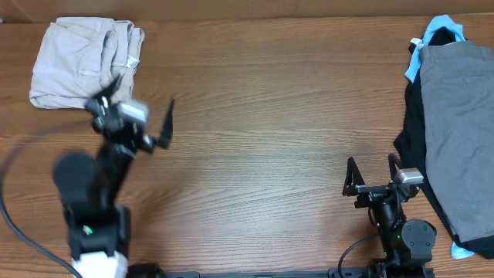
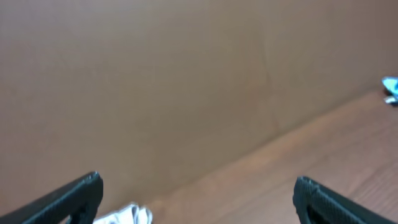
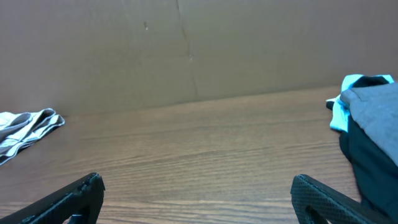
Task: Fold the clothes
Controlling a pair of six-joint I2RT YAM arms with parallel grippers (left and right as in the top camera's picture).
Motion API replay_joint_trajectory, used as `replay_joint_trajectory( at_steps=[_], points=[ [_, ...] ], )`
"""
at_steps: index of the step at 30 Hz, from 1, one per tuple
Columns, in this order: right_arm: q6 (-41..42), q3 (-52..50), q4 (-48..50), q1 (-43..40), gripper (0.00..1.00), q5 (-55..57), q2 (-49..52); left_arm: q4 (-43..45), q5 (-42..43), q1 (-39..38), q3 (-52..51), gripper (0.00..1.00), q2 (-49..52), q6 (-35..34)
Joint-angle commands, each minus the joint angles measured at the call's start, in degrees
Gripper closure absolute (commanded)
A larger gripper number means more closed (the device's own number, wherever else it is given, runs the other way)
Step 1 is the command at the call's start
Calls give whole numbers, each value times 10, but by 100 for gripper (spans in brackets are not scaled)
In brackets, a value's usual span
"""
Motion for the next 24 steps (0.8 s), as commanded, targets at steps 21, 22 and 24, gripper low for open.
replay_joint_trajectory(
  at_steps=[21,22,24],
  points=[
    [0,-3,2,3,0,3,-7,-67,-45,-9,-330,0,-408,-28],
    [0,-3,2,3,0,3,-7,-88,-45,-10,-330,0,-417,-28],
    [0,-3,2,3,0,3,-7,-131,-45,-11,-330,0,-439,-28]
  ],
)
